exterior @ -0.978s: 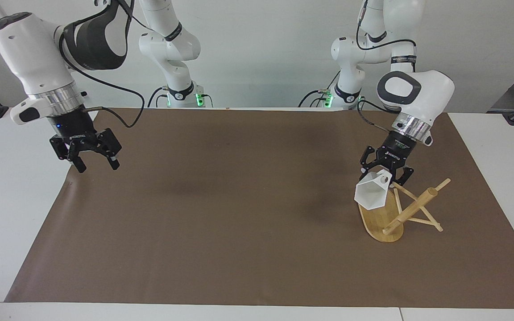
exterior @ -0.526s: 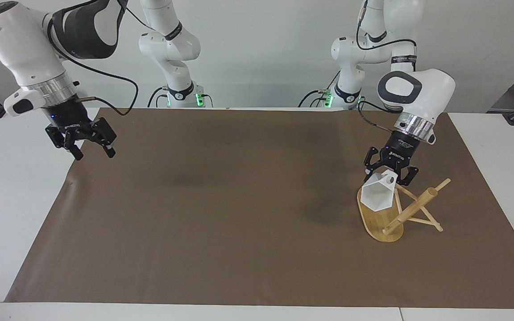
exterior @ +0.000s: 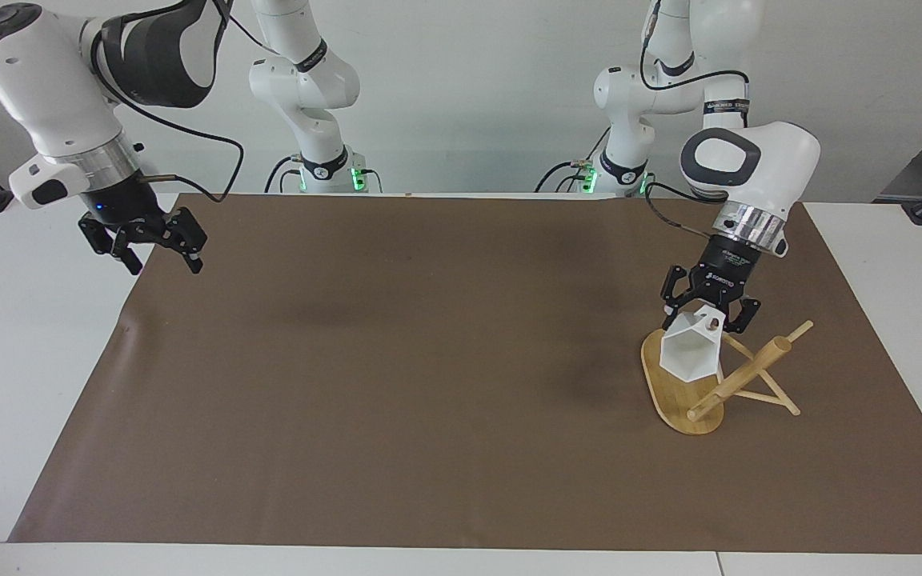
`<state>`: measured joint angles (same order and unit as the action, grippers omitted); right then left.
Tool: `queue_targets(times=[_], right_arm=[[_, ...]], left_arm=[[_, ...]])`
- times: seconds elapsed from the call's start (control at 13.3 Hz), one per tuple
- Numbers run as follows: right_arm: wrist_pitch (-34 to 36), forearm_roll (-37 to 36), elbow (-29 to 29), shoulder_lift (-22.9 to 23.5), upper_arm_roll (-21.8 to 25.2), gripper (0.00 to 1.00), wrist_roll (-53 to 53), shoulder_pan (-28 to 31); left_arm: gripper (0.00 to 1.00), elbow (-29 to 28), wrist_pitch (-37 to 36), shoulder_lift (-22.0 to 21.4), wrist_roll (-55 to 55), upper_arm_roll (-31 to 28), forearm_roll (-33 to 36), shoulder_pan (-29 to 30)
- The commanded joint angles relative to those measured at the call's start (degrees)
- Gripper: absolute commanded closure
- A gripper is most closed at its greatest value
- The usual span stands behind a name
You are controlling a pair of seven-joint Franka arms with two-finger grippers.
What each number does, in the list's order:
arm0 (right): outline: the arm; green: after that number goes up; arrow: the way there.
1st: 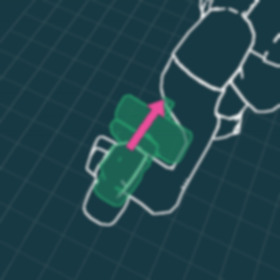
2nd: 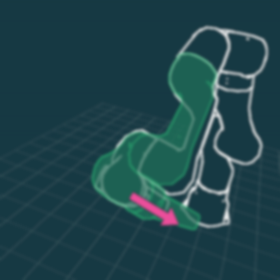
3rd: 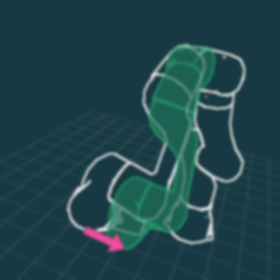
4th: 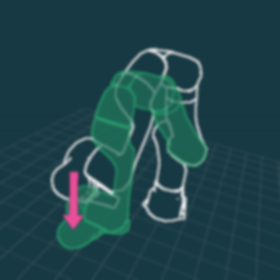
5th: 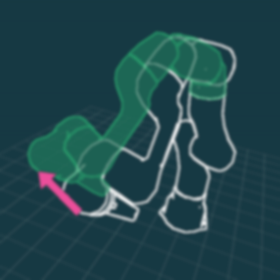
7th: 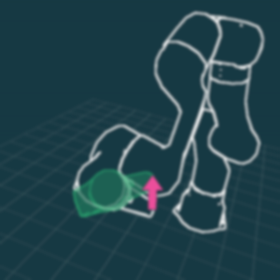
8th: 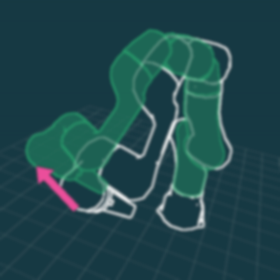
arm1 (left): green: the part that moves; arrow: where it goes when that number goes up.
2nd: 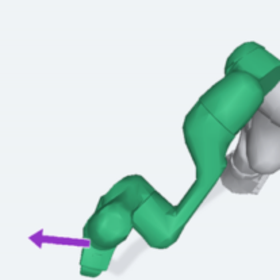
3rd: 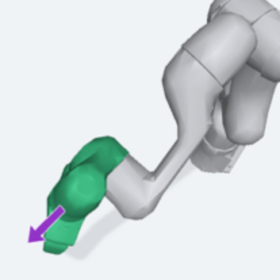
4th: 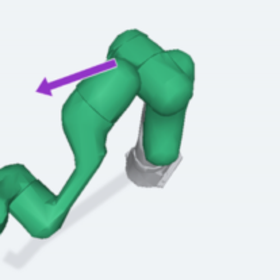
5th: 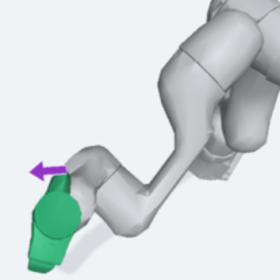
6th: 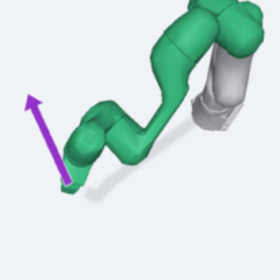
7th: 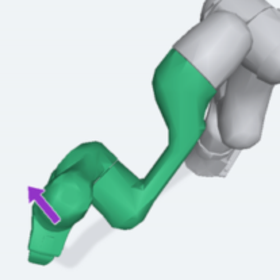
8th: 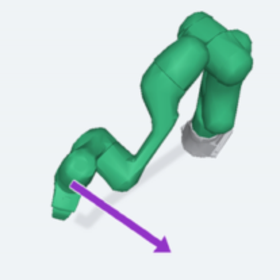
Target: Hang cup on rack
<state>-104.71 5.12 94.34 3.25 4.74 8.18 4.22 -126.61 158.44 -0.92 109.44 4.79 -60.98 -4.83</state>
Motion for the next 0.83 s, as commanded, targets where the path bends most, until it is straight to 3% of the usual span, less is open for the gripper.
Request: queue_targets(times=[0.0,0.75], right_arm=[[3.4,-1.2,-0.7,-0.8,-0.3,0.0,0.2,0.4],[14.8,-2.0,-6.9,-0.6,-2.2,0.0,-1.9,-0.1]], left_arm=[[1.0,-0.6,1.9,-0.4,1.6,0.4,0.9,0.2],[1.0,-1.0,3.0,-0.3,2.1,0.4,1.0,-1.1]])
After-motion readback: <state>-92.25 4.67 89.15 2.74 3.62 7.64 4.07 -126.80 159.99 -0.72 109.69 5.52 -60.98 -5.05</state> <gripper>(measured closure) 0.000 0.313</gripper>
